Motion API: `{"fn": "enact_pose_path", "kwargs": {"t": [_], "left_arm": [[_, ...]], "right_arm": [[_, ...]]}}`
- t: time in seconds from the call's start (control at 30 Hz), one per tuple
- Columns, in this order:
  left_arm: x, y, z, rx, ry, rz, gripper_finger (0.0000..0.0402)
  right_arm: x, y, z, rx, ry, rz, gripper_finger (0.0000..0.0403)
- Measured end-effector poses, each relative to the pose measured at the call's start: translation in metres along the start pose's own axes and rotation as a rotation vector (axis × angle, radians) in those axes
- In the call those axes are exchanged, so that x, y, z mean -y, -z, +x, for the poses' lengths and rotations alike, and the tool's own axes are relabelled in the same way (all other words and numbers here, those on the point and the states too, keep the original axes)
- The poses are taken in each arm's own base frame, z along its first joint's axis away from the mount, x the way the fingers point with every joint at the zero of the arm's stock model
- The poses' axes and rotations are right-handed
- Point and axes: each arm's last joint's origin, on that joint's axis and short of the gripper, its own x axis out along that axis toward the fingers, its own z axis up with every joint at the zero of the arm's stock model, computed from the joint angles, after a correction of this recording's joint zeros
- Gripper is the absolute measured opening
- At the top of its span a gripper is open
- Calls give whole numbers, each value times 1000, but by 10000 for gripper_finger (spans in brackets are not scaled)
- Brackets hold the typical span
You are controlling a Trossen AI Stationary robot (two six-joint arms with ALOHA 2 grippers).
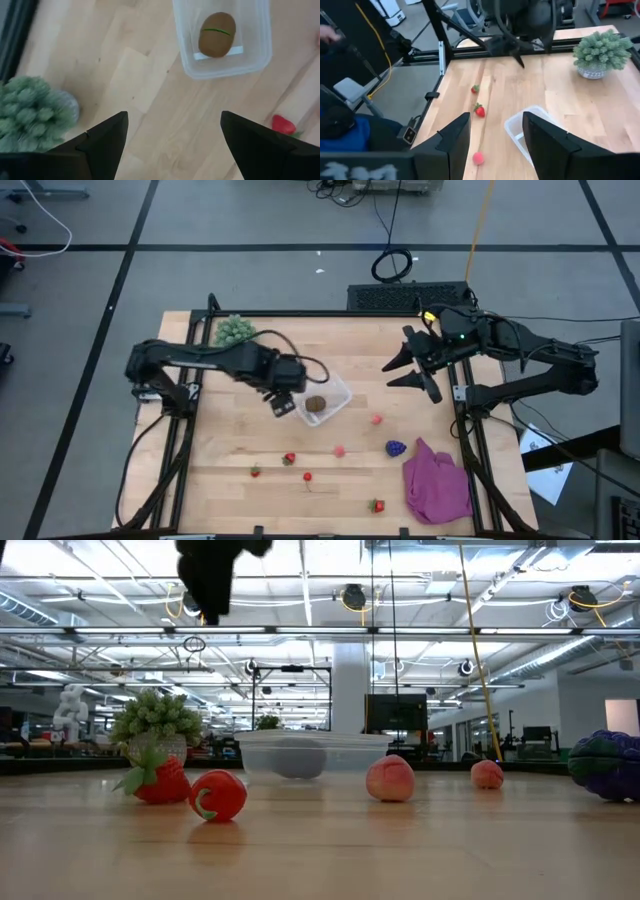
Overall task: Pick and placing Produce into tupperware
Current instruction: Put the grapes into the transparent bin
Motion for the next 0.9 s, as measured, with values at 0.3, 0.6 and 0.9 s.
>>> {"fn": "enact_pose_path", "kwargs": {"t": [0.3, 0.6, 0.9], "left_arm": [[4, 40, -39, 93, -80, -9, 324], [6, 47, -43, 100, -108, 11, 324], [3, 45, -42, 119, -137, 10, 324]], "right_arm": [[1, -1, 9, -9, -11, -1, 173], [-4, 50, 41, -600, 238, 244, 173], [-43, 75, 82, -831, 251, 327, 173]]}}
